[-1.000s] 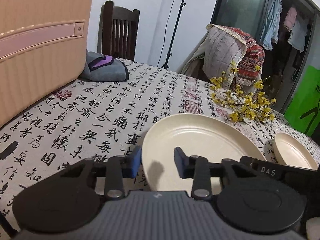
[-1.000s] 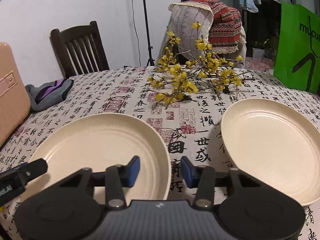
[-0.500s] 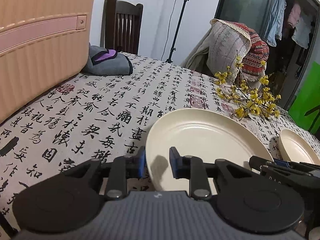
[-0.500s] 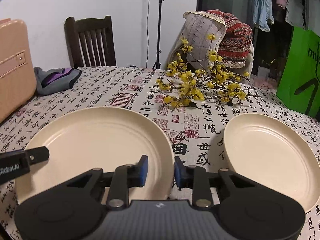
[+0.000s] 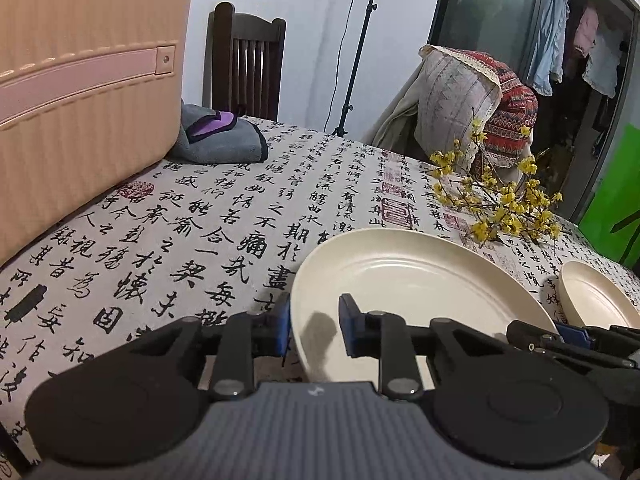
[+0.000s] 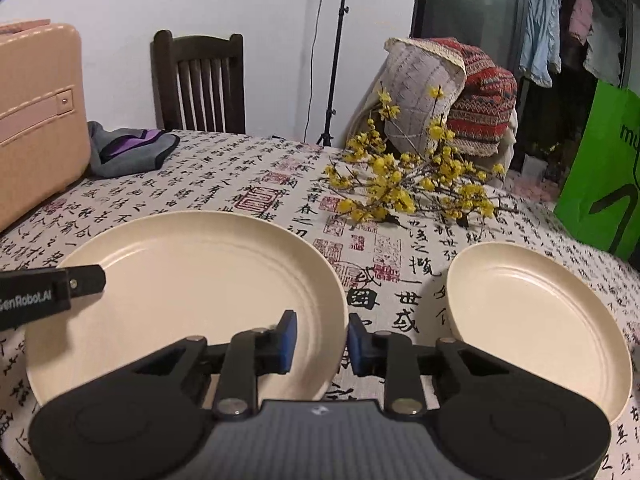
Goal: Organize plates and bowls
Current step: 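Close both grippers on the cream plate rim, then lift the gripped cream plate off the cloth with both grippers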
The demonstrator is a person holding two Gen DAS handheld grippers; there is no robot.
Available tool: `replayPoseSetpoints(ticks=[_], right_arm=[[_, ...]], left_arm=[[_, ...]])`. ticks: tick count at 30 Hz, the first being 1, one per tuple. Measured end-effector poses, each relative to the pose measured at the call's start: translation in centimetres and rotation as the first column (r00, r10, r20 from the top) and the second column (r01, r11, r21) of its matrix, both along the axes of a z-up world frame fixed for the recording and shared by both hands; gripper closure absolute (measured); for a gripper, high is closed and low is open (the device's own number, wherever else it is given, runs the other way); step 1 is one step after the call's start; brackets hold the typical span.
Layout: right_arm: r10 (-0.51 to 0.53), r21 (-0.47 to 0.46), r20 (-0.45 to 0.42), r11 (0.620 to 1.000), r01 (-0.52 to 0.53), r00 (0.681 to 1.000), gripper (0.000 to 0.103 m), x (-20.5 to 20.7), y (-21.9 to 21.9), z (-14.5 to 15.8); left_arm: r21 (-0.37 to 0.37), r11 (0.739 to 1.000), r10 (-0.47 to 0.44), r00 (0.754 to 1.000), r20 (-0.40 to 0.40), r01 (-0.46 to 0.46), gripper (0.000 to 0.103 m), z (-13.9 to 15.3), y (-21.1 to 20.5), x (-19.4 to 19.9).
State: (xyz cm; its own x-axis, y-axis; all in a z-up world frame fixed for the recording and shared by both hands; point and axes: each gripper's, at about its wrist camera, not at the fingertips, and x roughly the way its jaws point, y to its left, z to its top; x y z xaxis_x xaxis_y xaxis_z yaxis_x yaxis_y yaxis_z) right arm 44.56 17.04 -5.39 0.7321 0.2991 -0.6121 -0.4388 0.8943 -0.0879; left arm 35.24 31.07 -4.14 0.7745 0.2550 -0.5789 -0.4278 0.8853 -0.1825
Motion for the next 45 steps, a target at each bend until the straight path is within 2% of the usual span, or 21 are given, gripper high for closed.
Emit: replayPoseSetpoints(ticks=[4,32,45], right_arm=[[0.002,-0.001,0.011,1.000,-0.002,1.000,0.082,-0.3,-0.3,0.3],[-0.019,0.068,0.107,0.998,0.011,0.994,0.082,-2.2,-2.5,2.8],[-0.034,0.098,0.135,0.995,0.021,0.990,0.082,-2.9,-3.9,3.9]], left_arm=[[0.010,1.000,-0.001,1.000,0.016,0.001,0.078,0.4,-0.2,-0.3],[0.085,0.996,-0.046,0.985,0.166,0.032,0.078,3.0,-2.4,-2.9],[0.121,0.991,-0.077,0.975,0.210,0.052,0.078,4.0,-3.5,-3.9]])
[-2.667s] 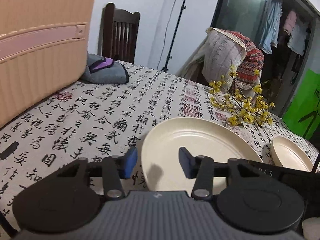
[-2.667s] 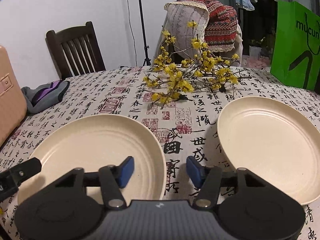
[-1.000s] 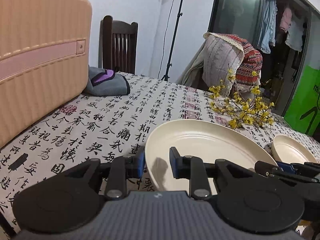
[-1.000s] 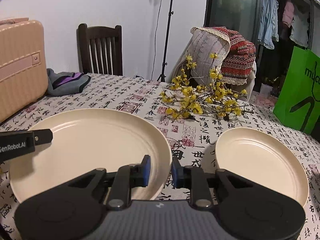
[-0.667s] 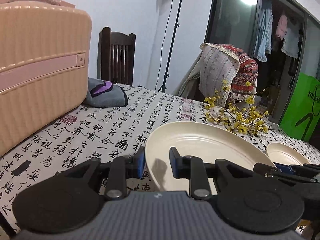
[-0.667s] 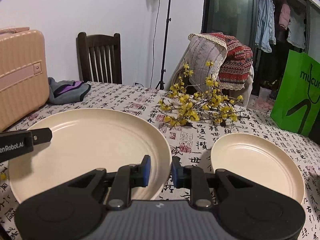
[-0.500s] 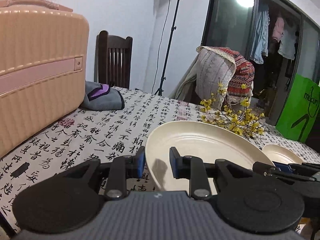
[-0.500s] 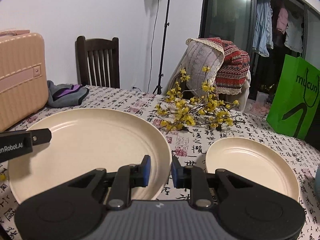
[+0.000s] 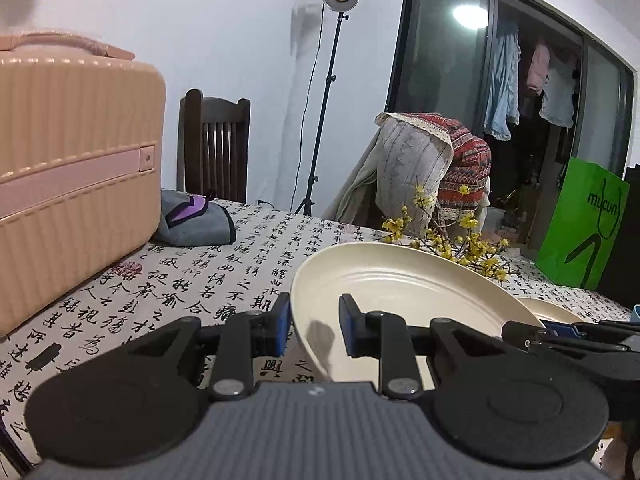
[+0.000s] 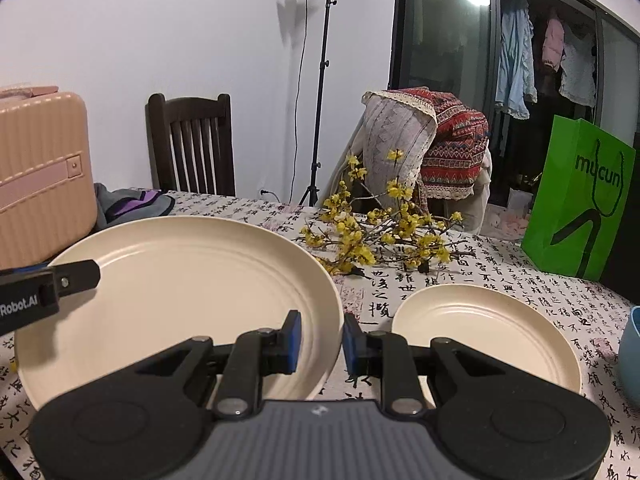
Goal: Organize plates and bowls
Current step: 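Lift the gripped cream plate off the cloth with both grippers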
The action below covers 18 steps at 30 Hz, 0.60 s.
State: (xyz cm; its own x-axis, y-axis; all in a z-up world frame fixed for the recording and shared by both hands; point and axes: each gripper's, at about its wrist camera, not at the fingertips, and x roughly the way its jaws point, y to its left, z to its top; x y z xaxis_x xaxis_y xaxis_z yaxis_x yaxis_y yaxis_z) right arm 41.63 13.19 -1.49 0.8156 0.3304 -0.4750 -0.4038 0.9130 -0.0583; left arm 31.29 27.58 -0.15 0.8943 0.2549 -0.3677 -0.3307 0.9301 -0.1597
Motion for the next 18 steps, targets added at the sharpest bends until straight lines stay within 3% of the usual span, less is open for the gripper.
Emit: replayPoseSetpoints(ticks=[18], right_arm=[[-0.038,0.054,0.046,0.998,0.035,0.998,0.082,-1.7,-2.7,1.6]], left_arm=[[0.042,0.997,-0.064,0.995,0.076,0.061,0.078,1.4,-2.1,-1.9]])
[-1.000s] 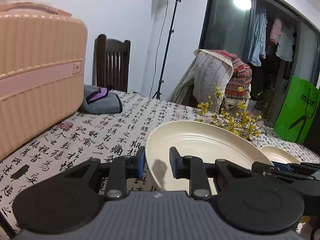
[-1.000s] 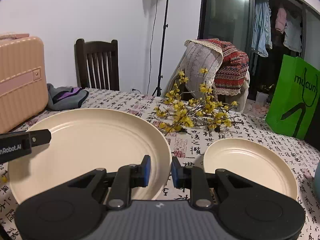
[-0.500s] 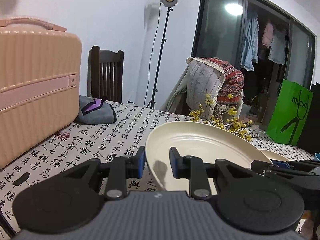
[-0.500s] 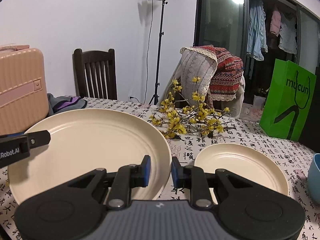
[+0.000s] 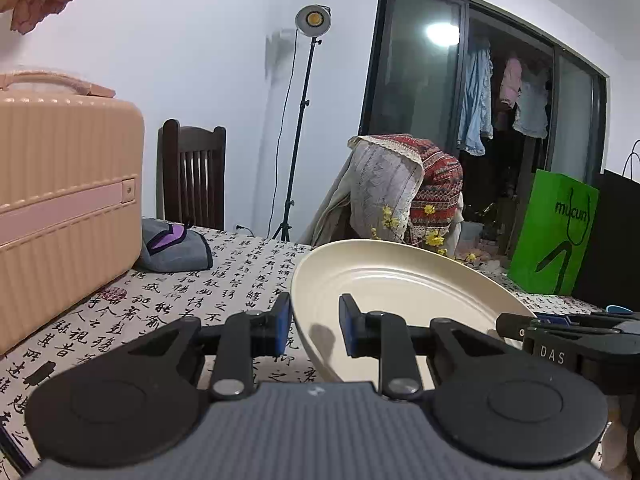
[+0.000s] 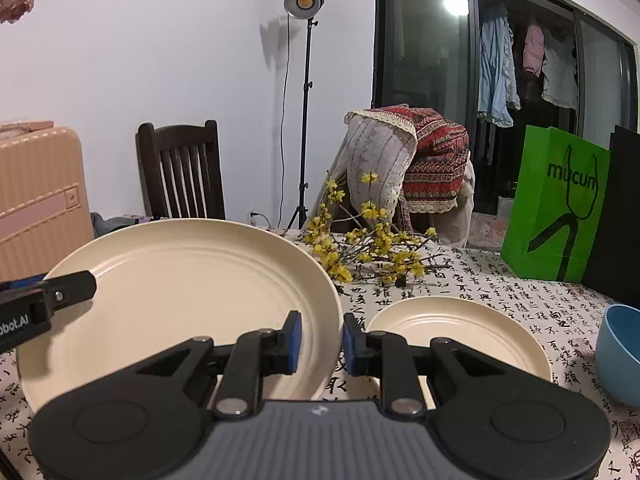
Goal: Organize plates and bowls
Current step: 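Lift the gripped cream plate off the cloth with both grippers, then carry the raised cream plate toward the blue bowls with both grippers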
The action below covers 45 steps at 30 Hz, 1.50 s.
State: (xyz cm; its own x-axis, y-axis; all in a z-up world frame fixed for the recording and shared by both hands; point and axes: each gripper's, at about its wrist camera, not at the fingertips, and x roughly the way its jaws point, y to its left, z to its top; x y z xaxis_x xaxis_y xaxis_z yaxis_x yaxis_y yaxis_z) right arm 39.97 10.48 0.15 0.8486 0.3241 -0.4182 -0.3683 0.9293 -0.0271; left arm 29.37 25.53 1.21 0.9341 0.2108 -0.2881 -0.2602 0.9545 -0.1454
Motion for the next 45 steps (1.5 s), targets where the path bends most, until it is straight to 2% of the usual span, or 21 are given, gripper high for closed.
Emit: replayPoseSetpoints(ticks=[16,21,25,30,45], right_arm=[[-0.019,0.033,0.060,0.999,0.017,0.998,0.085,-2.1,-1.9,0.8],[-0.032,0.052,0.061,0.998,0.029,0.998,0.086,-2.3,-2.7,1.0],[-0.040,0.069,0.067,0.997,0.036,0.997,0.089,-2.6,-3.4,1.2],[-0.041,0.085,0.071,0.996,0.035,0.997,0.089,-3.2,-4.3,1.3],[-0.046,0.116,0.069,0.993,0.038,0.997,0.089,-4.3,-5.3,1.7]], left_arm=[[0.022,0.999,-0.031,0.999,0.042,0.030,0.078,0.6,-1.2,-1.3],[0.030,0.998,-0.048,0.998,0.048,0.046,0.078,0.8,-1.8,-1.6],[-0.005,0.998,-0.063,0.997,0.049,0.063,0.078,1.0,-1.8,-2.0],[-0.009,0.998,-0.069,0.996,0.058,0.069,0.078,1.3,-2.2,-2.5],[0.009,0.998,-0.058,0.997,0.059,0.058,0.078,2.1,-3.2,-3.4]])
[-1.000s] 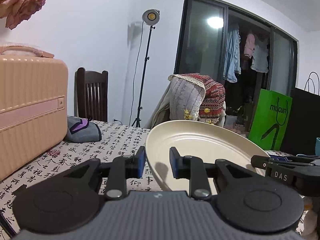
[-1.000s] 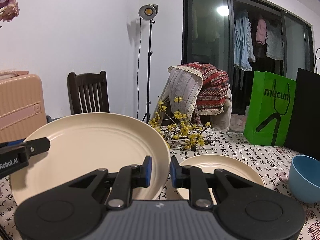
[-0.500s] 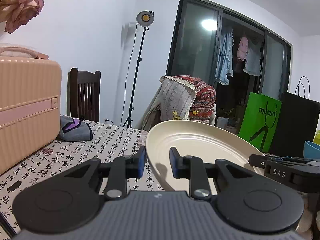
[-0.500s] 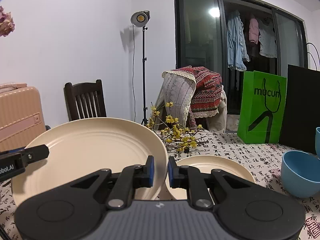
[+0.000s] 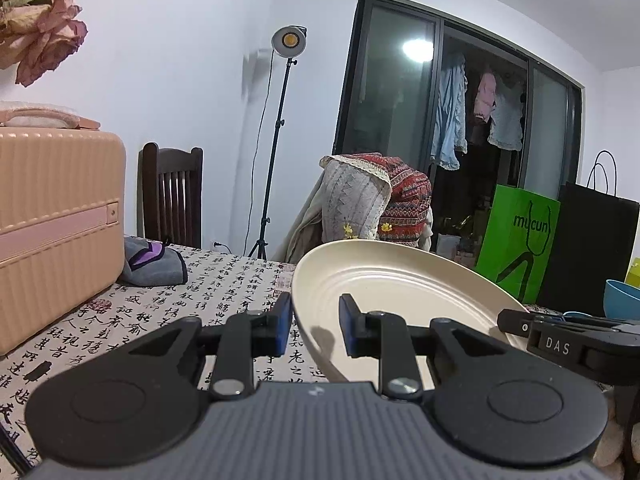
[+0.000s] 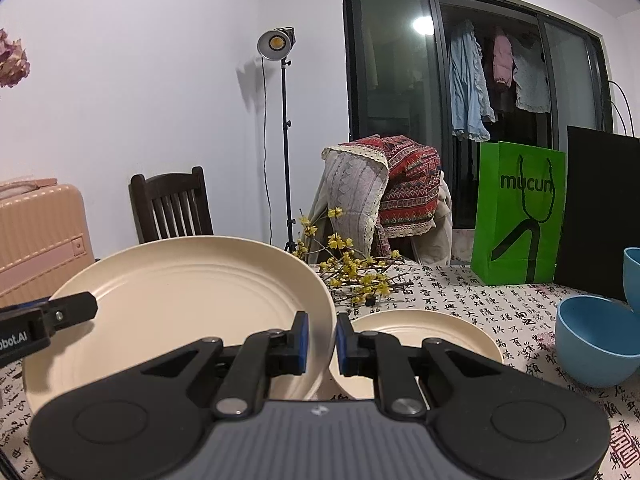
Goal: Organize plates and bowls
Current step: 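Carry the raised cream plate toward the blue bowls with both grippers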
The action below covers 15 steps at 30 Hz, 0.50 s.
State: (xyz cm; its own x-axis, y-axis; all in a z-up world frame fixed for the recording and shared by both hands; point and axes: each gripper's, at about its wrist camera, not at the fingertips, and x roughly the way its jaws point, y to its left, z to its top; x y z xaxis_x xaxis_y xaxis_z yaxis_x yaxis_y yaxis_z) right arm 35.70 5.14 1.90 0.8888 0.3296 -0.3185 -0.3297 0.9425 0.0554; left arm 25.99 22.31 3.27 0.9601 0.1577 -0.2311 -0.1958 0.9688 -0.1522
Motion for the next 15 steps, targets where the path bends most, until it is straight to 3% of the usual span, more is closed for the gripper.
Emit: replayPoseSetpoints(ticks=[15], right_arm=[[0.000,0.018,0.002,1.000,0.000,1.000,0.089,-1.1,-1.2,0.3]], left_arm=[[-0.007,1.000,0.017,1.000,0.011,-0.017,0.078,0.5,-1.0,-1.6]])
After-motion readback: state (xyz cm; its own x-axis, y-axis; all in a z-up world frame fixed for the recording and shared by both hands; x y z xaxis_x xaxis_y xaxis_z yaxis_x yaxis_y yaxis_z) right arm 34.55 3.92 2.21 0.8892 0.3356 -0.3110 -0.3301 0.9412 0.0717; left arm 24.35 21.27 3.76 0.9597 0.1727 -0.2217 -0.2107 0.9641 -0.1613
